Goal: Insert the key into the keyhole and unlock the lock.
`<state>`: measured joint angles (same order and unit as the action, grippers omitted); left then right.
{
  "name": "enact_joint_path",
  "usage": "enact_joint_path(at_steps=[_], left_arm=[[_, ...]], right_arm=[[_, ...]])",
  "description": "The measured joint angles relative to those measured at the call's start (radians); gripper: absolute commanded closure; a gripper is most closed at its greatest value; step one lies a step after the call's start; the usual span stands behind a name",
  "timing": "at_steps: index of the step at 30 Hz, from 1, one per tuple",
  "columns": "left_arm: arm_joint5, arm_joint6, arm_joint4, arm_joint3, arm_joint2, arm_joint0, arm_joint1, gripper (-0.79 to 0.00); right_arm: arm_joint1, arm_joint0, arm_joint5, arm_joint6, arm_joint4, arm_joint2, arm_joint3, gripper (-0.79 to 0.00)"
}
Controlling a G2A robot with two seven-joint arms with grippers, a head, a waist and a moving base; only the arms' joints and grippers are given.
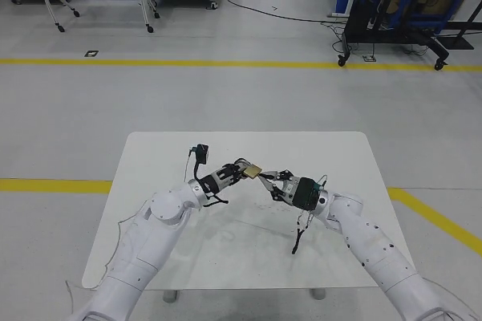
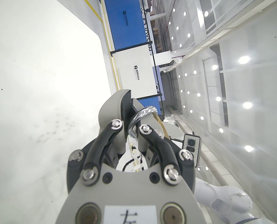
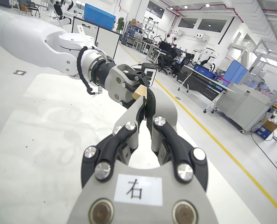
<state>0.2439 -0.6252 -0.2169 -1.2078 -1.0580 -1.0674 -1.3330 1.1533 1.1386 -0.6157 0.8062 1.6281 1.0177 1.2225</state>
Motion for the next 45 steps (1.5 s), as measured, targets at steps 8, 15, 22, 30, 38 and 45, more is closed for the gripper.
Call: enact_joint_path(at_steps=[8,15,22,30,38,45], left_arm=[[-0.076,-0.081,-0.097,0.011,-0.017,0.011,0.001,0.000],[-0.157,-0.103,-0.088,0.051,-0.006,0.044,0.000,0.000],[-0.278,-0.008,0.170,0.083,0.123,0.084,-0.016,0.000],[-0.441,0.072,0.267,0.163,0.276,0.150,-0.071,0.000],[-0.541,0.078,0.259,0.235,0.354,0.216,-0.124,-0.785],[-0.558,0.101,0.209,0.168,0.281,0.177,-0.111,-0.785]], right_arm=[[-0.015,0.019,0.052,-0.022,0.101,0.015,0.041,-0.785],[-0.055,0.138,0.107,0.017,0.180,0.113,0.151,-0.785],[-0.109,0.310,0.175,0.153,0.257,0.308,0.226,-0.785],[-0.109,0.302,0.174,0.148,0.256,0.300,0.225,-0.785],[-0.109,0.302,0.174,0.148,0.256,0.300,0.225,-0.785],[-0.109,0.302,0.174,0.148,0.256,0.300,0.225,-0.785]])
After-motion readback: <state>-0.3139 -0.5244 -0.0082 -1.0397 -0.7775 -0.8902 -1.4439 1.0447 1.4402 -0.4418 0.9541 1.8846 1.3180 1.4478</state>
